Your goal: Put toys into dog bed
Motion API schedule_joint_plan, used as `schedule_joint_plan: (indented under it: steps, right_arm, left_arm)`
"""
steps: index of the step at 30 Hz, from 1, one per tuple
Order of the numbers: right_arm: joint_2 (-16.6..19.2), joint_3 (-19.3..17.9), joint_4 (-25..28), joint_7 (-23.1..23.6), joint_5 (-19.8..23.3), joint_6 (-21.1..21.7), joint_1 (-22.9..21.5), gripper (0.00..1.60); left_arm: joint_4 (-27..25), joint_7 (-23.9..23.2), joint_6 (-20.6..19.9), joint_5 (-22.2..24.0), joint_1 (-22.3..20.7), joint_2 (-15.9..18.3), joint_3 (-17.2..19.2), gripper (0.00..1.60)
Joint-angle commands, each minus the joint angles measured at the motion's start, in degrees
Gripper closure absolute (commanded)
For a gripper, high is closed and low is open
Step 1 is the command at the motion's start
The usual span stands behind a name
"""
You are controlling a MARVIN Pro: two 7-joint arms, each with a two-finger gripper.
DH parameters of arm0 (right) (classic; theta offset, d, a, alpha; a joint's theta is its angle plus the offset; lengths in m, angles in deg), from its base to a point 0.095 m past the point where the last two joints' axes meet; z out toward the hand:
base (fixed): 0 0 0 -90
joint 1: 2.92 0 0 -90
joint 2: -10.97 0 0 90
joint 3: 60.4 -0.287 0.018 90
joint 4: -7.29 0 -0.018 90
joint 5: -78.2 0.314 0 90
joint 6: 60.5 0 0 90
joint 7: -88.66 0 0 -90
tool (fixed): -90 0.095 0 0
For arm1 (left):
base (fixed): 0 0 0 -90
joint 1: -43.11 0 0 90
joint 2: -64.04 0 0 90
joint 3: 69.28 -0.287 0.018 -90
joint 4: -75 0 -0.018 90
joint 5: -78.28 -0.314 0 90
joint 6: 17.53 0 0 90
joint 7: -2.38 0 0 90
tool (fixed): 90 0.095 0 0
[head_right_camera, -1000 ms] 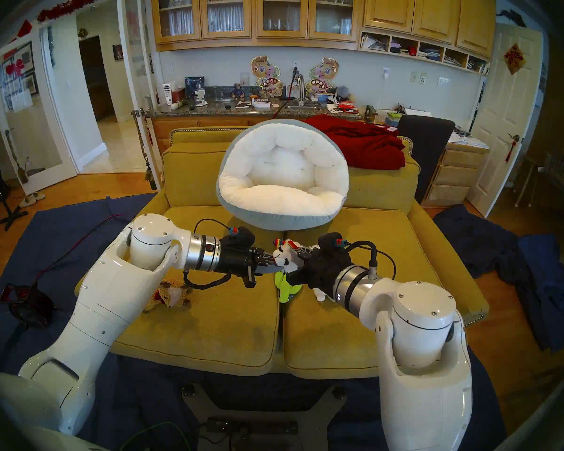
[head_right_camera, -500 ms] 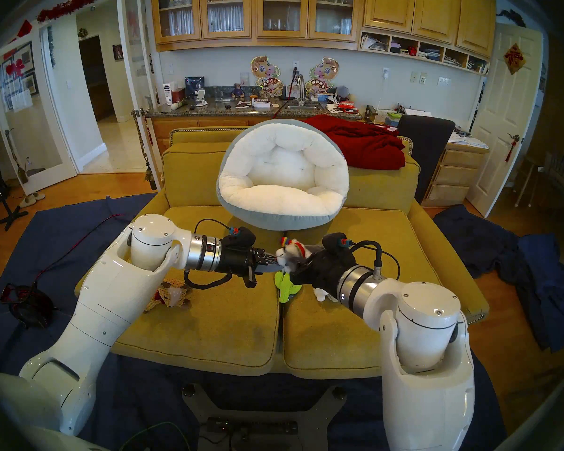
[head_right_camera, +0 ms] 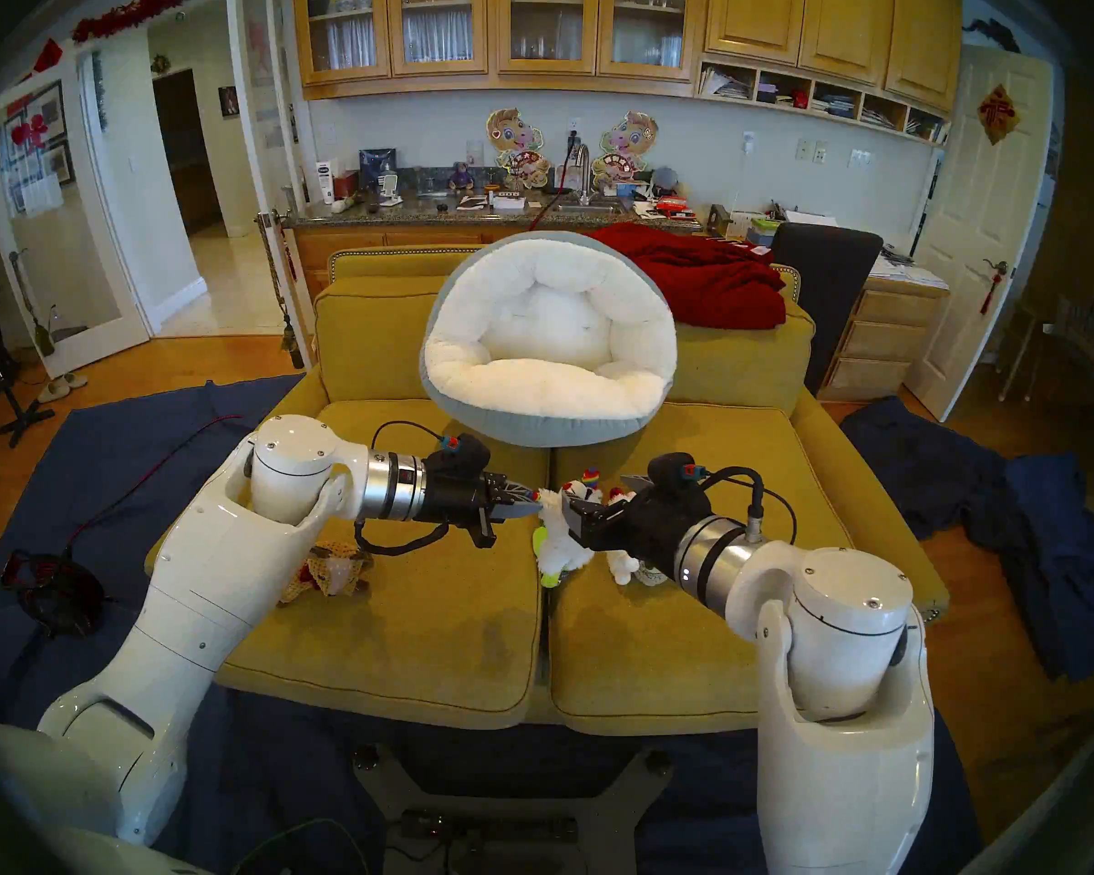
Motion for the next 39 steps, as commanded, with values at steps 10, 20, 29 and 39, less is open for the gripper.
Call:
schedule_joint_plan:
  steps: [10, 20, 29, 39]
  right_arm:
    - [0.59, -6.64, -1.18, 2.62, 2.18, -2.89, 4.63, 0.0]
    - [0.82, -7.69, -3.01, 3.83, 2.68, -4.14, 5.93, 0.0]
    - [0.91, -7.95, -3.51, 4.39, 2.81, -4.65, 6.02, 0.0]
    - [0.99, -8.09, -3.93, 4.82, 2.83, -4.91, 5.97, 0.0]
  left_arm:
    - [3.52, 4.64, -1.93, -0.69, -8.84, -2.27, 6.75, 1.6]
    - [5.98, 10.02, -3.89, -2.93, -13.37, -6.87, 8.16, 1.6]
    - [8.37, 14.75, -5.55, -5.77, -17.37, -11.41, 7.6, 1.6]
    - [13.99, 19.17, -7.04, -8.16, -20.63, -15.32, 7.55, 1.6]
